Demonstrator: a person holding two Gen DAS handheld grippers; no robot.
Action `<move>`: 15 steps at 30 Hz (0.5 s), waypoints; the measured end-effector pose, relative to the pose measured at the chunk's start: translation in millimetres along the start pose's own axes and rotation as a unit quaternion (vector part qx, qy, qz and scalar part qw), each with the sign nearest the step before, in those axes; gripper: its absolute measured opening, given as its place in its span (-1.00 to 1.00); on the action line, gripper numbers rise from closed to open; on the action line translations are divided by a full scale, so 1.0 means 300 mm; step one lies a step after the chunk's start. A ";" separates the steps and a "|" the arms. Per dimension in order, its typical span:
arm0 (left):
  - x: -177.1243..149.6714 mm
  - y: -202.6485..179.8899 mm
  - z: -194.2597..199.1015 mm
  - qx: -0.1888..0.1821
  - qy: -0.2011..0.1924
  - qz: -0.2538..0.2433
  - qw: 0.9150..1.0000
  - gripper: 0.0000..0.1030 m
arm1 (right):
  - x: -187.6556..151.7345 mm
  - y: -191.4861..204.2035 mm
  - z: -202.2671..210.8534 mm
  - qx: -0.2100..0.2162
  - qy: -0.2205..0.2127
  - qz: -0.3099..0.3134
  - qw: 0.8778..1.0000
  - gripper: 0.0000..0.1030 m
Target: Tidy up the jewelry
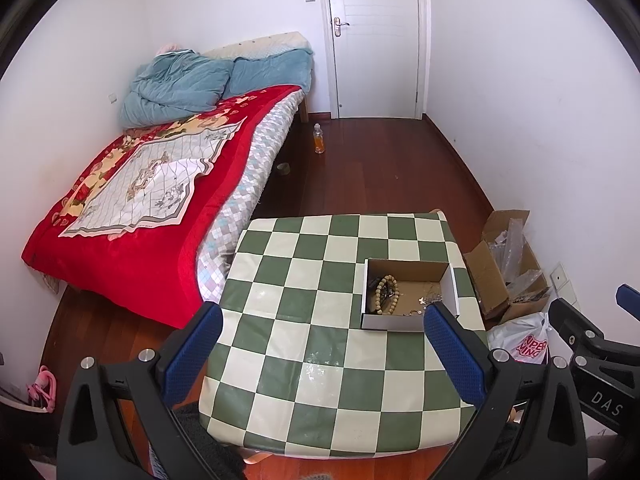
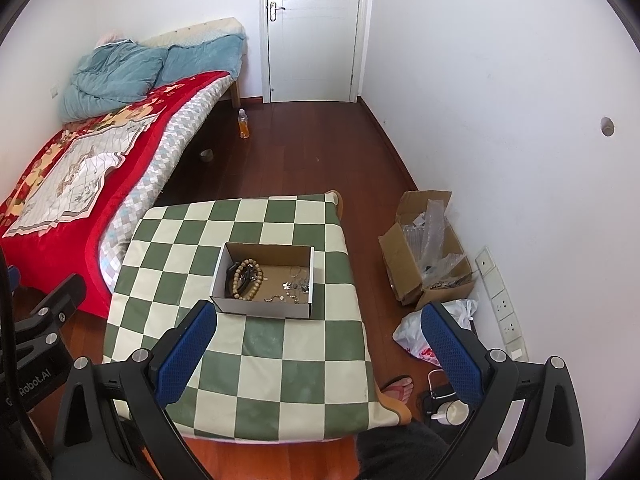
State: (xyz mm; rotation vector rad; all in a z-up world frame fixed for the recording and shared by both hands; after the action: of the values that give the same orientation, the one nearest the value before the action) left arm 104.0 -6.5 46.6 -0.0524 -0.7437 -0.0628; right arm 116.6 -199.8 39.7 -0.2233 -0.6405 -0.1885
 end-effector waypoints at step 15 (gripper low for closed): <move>-0.007 -0.003 -0.001 -0.002 0.002 -0.002 1.000 1.00 | 0.001 -0.012 -0.001 -0.002 0.000 -0.003 1.000 1.00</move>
State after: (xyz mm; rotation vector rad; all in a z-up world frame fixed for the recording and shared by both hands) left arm 102.5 -7.4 45.0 -0.0545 -0.7402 -0.0682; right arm 116.1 -203.5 40.3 -0.2253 -0.6401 -0.1956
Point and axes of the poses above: each gripper's, at about its wrist camera, not at the fingertips, and z roughly against the way its jaws point, y to its left, x to its top, the point moved 3 cm from there along -z, roughly the way its jaws point, and after that the axes turned 7 degrees about -x, right-handed, at the moved point
